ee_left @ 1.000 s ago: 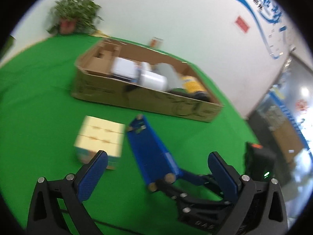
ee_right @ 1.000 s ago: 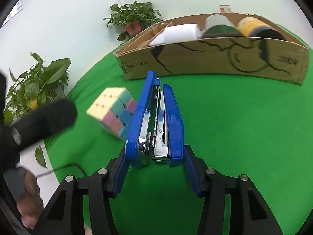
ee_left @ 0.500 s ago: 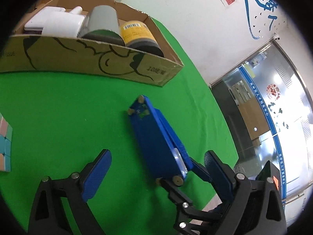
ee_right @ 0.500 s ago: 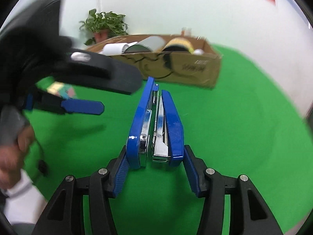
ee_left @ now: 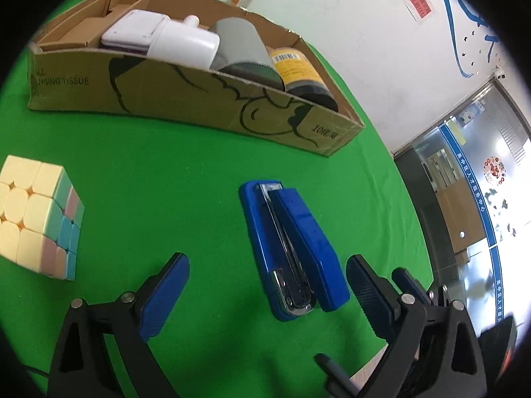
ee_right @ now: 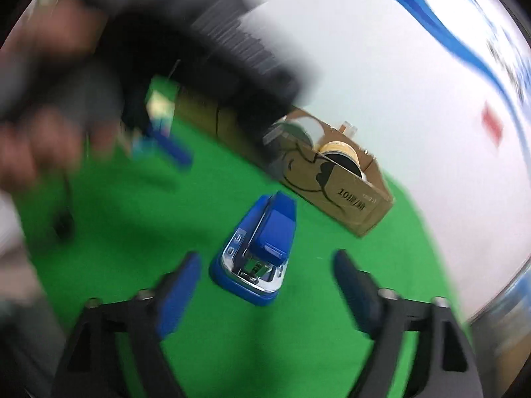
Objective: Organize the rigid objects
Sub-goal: 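Grasp the blue stapler with both grippers and lift it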
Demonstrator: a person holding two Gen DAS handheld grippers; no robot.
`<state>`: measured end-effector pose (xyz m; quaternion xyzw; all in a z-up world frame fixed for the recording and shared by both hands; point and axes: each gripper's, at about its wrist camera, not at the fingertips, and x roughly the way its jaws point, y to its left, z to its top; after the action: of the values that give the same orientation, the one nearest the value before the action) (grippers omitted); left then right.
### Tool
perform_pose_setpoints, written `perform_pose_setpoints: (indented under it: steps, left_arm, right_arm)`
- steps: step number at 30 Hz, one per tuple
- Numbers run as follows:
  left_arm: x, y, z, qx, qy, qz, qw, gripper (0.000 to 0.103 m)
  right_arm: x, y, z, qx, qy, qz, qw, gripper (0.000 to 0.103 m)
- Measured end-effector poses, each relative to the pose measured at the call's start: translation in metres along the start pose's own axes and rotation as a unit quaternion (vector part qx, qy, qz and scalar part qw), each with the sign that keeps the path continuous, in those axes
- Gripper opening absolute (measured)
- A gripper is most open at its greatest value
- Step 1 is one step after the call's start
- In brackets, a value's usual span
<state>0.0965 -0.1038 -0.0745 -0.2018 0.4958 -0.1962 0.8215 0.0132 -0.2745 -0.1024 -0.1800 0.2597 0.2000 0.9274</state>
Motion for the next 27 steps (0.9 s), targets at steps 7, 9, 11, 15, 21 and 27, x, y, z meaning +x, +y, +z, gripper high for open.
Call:
perform_pose_setpoints:
  steps: [7, 9, 11, 15, 21, 27]
  left_arm:
    - [0.030, -0.008, -0.001, -0.005, 0.063, -0.039, 0.9973, 0.095]
    - [0.038, -0.011, -0.004, -0.008, 0.080, -0.055, 0.9952, 0.095]
    - [0.042, -0.018, -0.005, -0.005, 0.086, -0.062, 0.9944, 0.095]
    - [0.049, -0.019, -0.001, -0.018, 0.085, -0.074, 0.9935, 0.095]
    - [0.052, -0.021, 0.000, -0.028, 0.082, -0.068, 0.9939, 0.095]
    - [0.047, -0.023, 0.002, -0.006, 0.076, -0.033, 0.9965, 0.085]
  right_arm:
    - [0.034, -0.028, -0.002, 0.133, 0.085, 0.067, 0.985, 0.075]
    - [0.036, -0.026, -0.006, 0.141, 0.094, 0.065, 0.983, 0.070]
    - [0.044, -0.023, -0.010, 0.143, 0.109, 0.074, 0.981, 0.060]
    - [0.047, -0.012, -0.012, 0.150, 0.104, 0.071, 0.981, 0.056]
    - [0.039, -0.010, -0.015, 0.186, 0.104, 0.076, 0.974, 0.053]
    - [0.038, -0.021, -0.013, 0.251, 0.117, 0.124, 0.953, 0.040]
